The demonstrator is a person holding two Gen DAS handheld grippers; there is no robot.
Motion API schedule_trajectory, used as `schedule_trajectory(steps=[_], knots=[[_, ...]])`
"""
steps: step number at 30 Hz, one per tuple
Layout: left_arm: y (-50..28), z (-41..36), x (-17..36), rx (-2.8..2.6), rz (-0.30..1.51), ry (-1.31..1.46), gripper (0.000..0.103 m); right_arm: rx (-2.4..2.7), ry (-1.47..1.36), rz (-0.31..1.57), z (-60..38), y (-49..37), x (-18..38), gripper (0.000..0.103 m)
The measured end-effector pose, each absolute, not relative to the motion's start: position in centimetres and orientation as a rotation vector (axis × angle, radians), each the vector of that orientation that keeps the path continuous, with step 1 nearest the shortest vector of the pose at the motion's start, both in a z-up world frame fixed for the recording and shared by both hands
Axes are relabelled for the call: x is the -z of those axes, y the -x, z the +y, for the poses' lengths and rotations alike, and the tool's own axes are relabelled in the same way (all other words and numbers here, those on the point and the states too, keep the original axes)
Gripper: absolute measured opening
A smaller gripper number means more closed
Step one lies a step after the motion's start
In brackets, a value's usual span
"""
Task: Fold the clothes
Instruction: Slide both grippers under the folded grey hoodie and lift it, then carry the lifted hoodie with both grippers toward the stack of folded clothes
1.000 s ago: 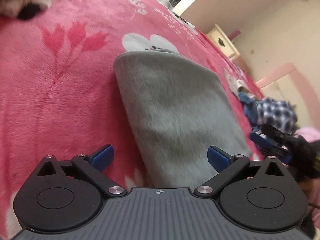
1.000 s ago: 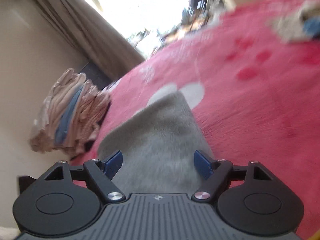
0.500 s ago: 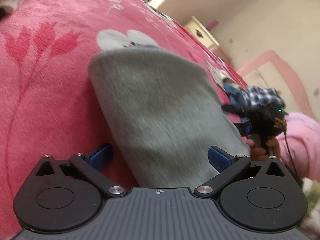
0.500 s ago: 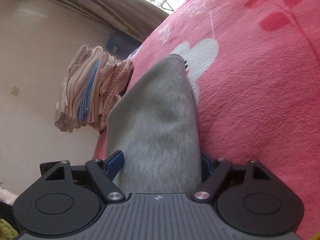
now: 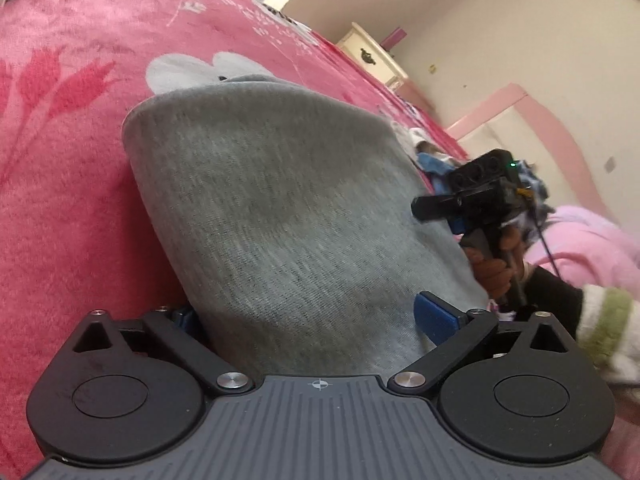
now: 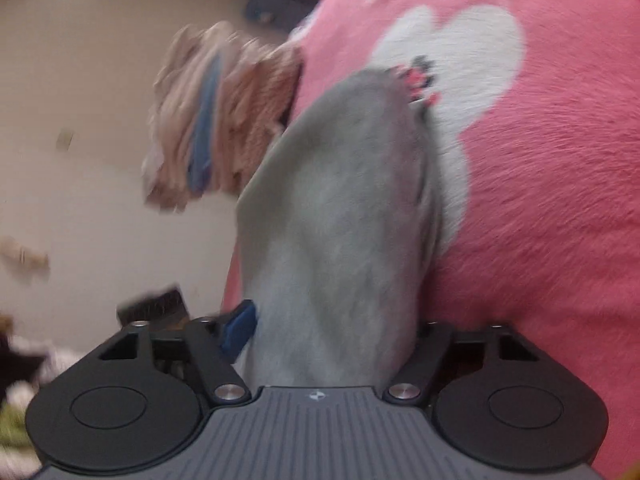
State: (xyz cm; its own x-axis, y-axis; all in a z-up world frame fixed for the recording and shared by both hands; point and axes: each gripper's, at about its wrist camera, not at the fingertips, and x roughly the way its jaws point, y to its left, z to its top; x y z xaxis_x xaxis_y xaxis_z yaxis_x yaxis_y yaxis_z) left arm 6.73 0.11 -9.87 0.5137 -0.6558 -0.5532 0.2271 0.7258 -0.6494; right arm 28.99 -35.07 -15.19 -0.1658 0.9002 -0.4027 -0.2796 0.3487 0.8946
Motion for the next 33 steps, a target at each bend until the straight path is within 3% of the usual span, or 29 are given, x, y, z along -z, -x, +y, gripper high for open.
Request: schedule_trajectory(steps=[5, 12, 23, 33], knots=[[-7.0, -0.6, 9.6, 0.545, 0.882, 0.525, 0.097, -1.048, -0.434, 1.286, -33.1, -27.6, 11.7, 0.053], [-6.1, 0.6, 8.6, 0.541, 0.850, 0.637, 0.078, -0.969, -0.062, 1.206, -28.4, -26.4, 5.6, 0.047], [-8.2, 3.3, 5.8, 0.451, 0.636, 0.714, 0.078, -1.073, 0.445, 1.004, -13.6, -31.9, -1.6, 0.046], [-14.5, 8.0, 5.6, 0.213, 0.473, 0.741, 0.078, -1.147, 0.851, 0.815, 0.9, -35.5, -2.2, 0.047]])
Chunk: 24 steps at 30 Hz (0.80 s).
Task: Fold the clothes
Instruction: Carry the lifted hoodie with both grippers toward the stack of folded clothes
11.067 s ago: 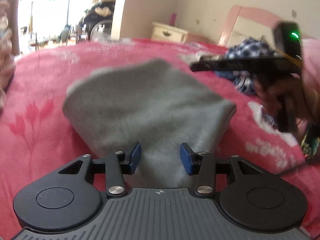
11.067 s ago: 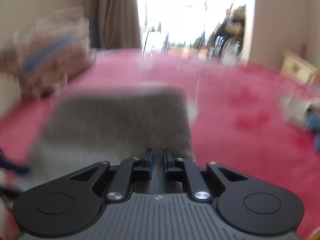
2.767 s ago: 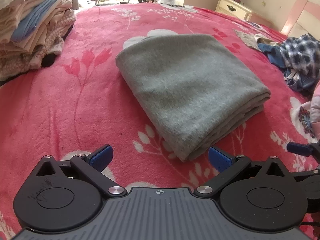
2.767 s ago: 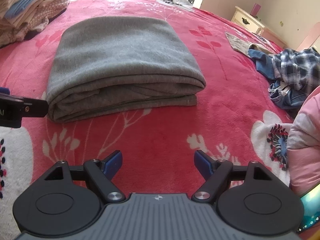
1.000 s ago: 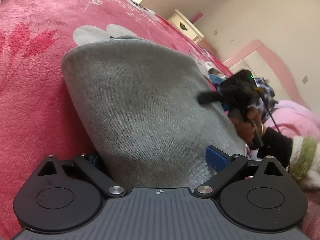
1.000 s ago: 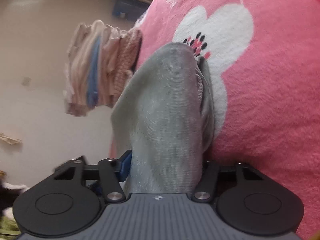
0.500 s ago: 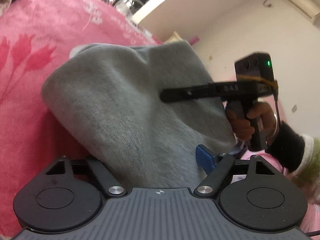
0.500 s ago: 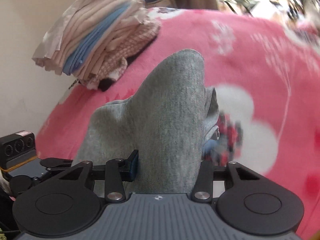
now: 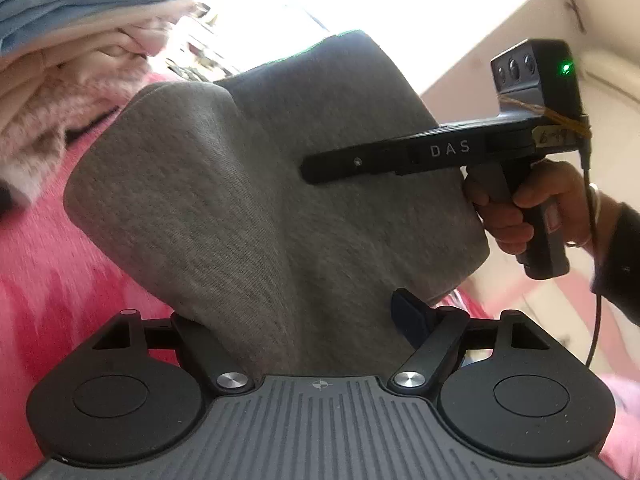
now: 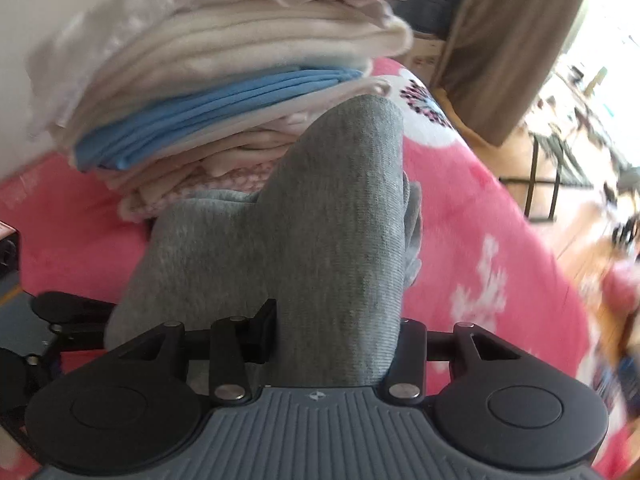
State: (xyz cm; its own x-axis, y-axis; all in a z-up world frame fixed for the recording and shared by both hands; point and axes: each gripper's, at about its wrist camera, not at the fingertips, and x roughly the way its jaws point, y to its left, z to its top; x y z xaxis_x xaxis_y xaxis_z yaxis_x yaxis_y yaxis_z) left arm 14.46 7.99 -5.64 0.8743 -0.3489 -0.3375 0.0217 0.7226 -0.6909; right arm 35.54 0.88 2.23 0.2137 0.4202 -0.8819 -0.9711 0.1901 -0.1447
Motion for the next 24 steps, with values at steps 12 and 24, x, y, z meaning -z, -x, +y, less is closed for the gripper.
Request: schedule_trajectory(steps=[12, 24], knots=[[-17.1, 9.7, 8.2, 0.036, 0.489, 0.789, 0.078, -1.026, 1.161, 0.604, 8.6, -35.6, 7.2, 0.076], [-13.4, 11.7, 6.7, 0.070, 0.503, 0.727, 0.085, -0.599, 0.491, 0.381, -0.8, -36.8, -0.8, 0.084]])
